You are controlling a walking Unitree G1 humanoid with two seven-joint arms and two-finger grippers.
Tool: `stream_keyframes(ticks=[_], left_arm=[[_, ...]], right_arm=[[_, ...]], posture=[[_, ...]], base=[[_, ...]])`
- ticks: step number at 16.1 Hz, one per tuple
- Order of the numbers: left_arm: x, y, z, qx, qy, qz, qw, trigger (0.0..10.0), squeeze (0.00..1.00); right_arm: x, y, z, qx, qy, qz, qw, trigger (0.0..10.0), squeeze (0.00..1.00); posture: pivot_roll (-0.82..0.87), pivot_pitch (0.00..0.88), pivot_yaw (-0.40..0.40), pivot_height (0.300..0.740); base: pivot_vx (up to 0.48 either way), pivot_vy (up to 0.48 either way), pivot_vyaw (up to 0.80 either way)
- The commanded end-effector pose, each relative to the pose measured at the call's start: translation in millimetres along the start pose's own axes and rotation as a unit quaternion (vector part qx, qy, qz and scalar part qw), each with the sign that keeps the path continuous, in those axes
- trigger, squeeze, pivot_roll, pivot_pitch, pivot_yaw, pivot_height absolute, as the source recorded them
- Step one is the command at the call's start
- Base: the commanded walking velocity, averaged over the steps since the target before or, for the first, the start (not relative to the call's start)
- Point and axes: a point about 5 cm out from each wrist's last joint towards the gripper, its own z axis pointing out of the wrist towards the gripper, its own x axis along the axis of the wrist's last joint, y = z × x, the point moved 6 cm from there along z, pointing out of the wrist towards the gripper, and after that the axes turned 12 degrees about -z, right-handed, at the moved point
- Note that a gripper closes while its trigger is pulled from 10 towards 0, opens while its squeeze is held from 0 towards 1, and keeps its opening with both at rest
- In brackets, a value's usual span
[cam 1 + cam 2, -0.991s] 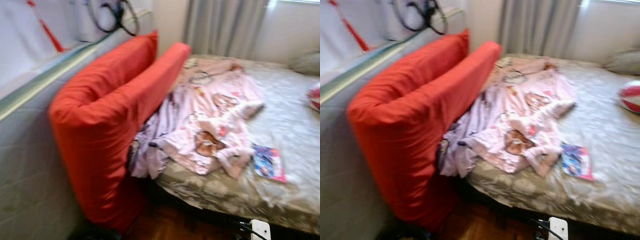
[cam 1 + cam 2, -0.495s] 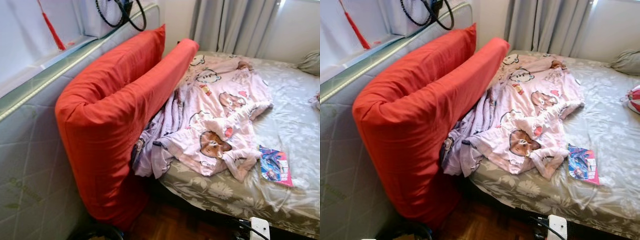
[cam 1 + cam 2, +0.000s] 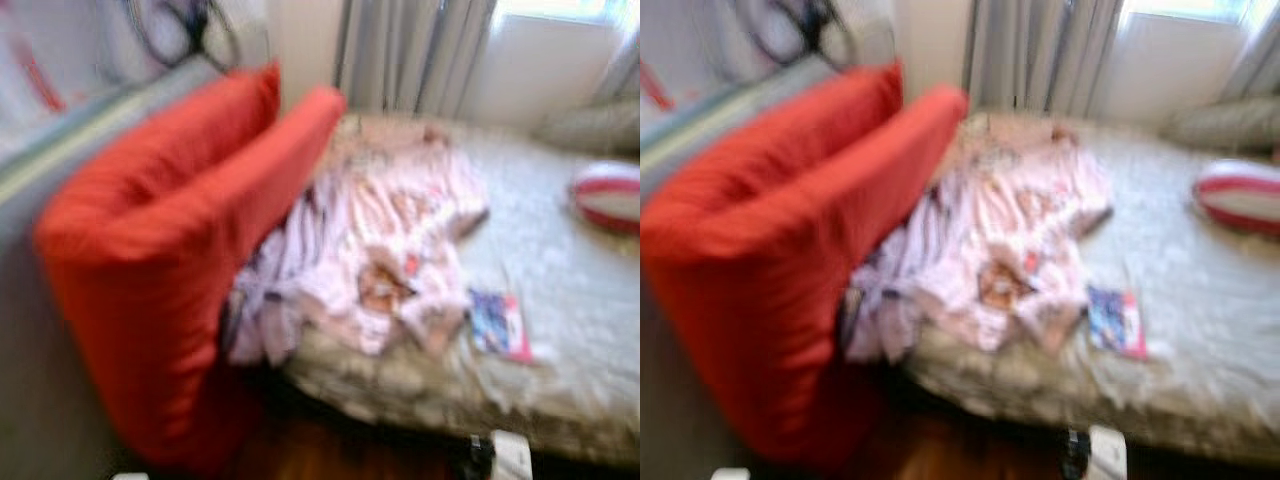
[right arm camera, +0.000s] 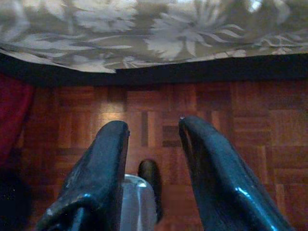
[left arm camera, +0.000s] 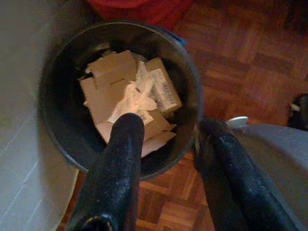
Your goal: Clean up the room
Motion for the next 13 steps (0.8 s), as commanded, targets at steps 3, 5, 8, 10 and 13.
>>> stream_keyframes(ticks=[3, 5, 8, 10, 13], left_arm=[[-10.2, 6.3, 0.2, -0.005, -0.014, -0.009, 1.000, 10.0, 0.00], [-11.4, 9.0, 0.5, -0.009, -0.015, -0.009, 1.000, 10.0, 0.00], [-14.5, 10.1, 0.3, -0.014, -0.024, 0.011, 1.000, 10.0, 0.00], [-10.5, 9.9, 0.8, -0.015, -0.020, 0.016, 1.000, 10.0, 0.00], [-5.1, 10.0, 1.4, -0.015, -0.010, 0.012, 1.000, 10.0, 0.00]], right_arm=[[4.3, 12.4, -2.3, -0.017, 0.014, 0.000, 1.000, 10.0, 0.00], [4.1, 15.1, -3.0, -0.024, 0.018, 0.010, 0.999, 10.0, 0.00], [-0.7, 13.1, -3.2, -0.019, 0.006, -0.005, 1.000, 10.0, 0.00], [2.4, 10.6, -1.7, -0.017, 0.006, -0.009, 1.000, 10.0, 0.00], [8.3, 7.8, -0.1, -0.011, 0.015, -0.007, 1.000, 10.0, 0.00]], posture=[[0.00, 0.000, -0.038, 0.740], [0.01, 0.000, -0.045, 0.740], [-0.01, 0.000, -0.027, 0.740], [0.00, 0.000, -0.014, 0.740], [0.01, 0.000, -0.010, 0.740]], base=[[0.000, -0.252, 0.00], [0.000, -0.251, 0.00], [0.000, -0.252, 0.00], [0.000, -0.255, -0.37], [0.000, -0.252, -0.45]])
